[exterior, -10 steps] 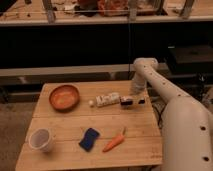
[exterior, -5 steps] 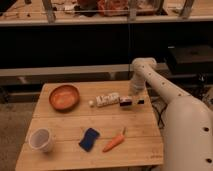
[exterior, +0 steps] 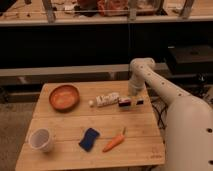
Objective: Place the eraser on the white sponge
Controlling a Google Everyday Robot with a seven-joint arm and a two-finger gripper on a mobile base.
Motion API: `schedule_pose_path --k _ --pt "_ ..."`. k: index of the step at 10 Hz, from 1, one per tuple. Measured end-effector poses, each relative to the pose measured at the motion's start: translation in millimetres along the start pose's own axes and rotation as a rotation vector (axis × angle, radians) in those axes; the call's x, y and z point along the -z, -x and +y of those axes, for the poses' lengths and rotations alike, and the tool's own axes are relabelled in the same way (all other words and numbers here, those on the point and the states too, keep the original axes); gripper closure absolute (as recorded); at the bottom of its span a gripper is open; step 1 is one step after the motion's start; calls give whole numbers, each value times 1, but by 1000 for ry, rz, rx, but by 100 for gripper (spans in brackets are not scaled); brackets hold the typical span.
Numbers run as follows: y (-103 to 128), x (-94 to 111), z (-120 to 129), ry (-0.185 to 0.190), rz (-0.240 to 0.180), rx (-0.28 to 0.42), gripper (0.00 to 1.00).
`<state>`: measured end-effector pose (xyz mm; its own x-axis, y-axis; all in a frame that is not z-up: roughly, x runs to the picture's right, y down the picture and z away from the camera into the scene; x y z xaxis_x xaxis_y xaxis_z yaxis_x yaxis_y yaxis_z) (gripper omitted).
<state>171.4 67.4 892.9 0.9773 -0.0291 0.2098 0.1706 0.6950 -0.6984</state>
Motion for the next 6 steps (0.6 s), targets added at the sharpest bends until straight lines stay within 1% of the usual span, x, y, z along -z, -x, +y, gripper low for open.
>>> schedule_pose_path --k 1,2,3,6 --pt "0 -2 1 2 2 -1 84" --pt "0 -3 2 2 3 -3 80" --pt "0 -5 3 1 3 -6 74" --pt "11 -2 5 0 5 -9 74"
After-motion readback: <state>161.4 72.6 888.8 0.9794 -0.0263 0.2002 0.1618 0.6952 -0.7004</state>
